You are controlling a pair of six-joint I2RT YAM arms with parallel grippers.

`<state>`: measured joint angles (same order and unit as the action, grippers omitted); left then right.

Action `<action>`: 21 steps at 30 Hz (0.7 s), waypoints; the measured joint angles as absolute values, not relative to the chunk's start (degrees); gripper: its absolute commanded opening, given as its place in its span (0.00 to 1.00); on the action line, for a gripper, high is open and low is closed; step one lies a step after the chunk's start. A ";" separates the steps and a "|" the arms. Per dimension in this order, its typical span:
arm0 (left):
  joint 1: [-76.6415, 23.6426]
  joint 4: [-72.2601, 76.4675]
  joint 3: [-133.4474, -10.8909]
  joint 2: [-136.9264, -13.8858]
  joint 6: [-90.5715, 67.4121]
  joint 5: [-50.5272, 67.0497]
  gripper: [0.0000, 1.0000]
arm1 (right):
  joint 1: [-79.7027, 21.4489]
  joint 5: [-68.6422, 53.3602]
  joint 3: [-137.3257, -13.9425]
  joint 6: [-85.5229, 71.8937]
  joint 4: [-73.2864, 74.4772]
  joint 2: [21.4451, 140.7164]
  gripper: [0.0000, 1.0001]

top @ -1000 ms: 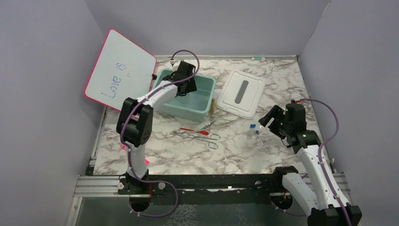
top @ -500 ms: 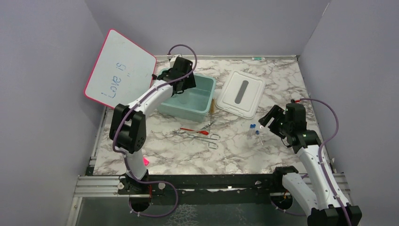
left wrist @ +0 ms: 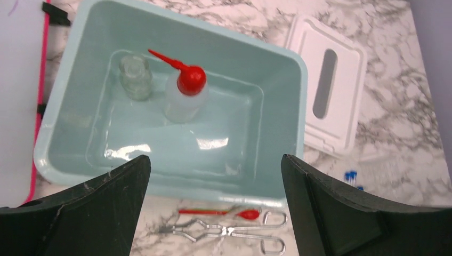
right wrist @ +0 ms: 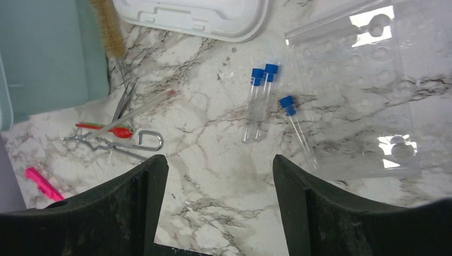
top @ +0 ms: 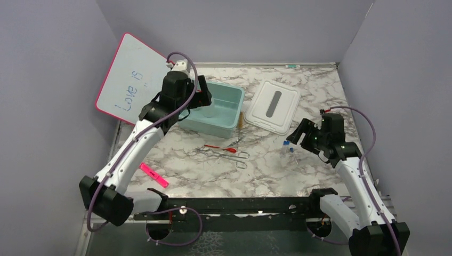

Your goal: Organize the chemistry lab equipment

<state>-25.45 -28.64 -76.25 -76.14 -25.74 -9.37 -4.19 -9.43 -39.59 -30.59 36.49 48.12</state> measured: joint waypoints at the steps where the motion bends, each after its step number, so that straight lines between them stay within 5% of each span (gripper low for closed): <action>1: -25.45 -28.47 -74.02 -73.60 -25.32 -7.81 0.95 | -4.19 -10.81 -39.70 -29.85 36.45 48.86 0.75; 11: -25.45 -27.94 -51.72 -50.46 -25.69 1.10 0.95 | -9.02 -20.71 -37.30 -30.35 27.44 51.46 0.74; 21: -25.45 -27.92 -39.46 -46.61 -34.46 0.93 0.79 | -27.90 -13.17 -37.12 -34.04 18.06 66.15 0.71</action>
